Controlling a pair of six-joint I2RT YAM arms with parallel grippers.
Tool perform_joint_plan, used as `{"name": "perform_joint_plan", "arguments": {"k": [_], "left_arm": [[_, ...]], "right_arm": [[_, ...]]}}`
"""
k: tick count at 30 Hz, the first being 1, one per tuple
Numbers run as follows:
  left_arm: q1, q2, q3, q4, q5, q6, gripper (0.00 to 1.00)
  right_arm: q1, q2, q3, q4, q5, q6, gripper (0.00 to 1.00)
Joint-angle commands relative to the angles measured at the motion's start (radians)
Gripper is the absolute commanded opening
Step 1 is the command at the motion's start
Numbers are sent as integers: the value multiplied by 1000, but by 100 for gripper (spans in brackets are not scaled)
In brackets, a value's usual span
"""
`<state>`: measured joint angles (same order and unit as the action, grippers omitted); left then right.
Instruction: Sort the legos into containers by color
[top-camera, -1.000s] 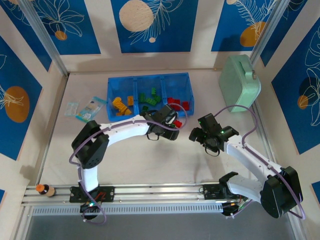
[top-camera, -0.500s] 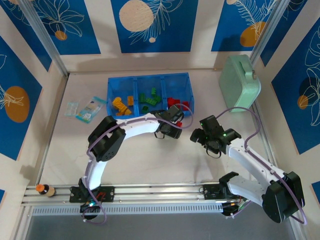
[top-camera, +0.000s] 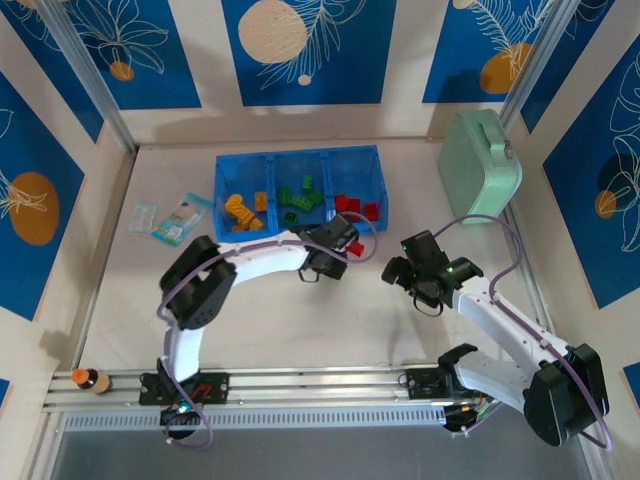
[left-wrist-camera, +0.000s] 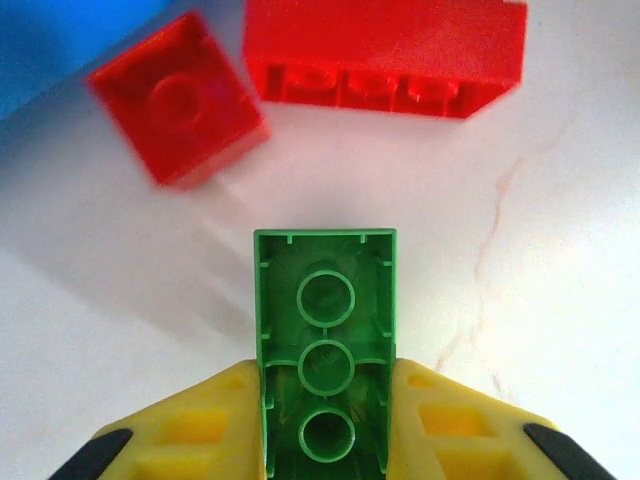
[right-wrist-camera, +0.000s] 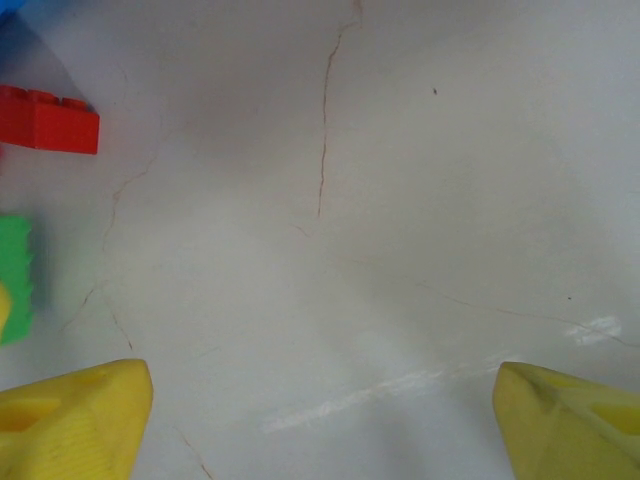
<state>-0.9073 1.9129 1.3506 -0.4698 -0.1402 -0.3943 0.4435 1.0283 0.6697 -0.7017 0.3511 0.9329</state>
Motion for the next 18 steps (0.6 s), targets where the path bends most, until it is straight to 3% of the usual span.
{"name": "perform_joint_plan", "arguments": {"k": [1,8,18], "left_arm": [[10,-169,-18,47,-20,3,25],[87,-298,-1,3,0,29,25],[281,-432,-98,20,66,-3,25]], "right_arm": [[-8,-7,-17,3,2,10,89],[-5,11,4,4,-16,11,88],[-2,-13,-11,-8,-31,-1,88]]}}
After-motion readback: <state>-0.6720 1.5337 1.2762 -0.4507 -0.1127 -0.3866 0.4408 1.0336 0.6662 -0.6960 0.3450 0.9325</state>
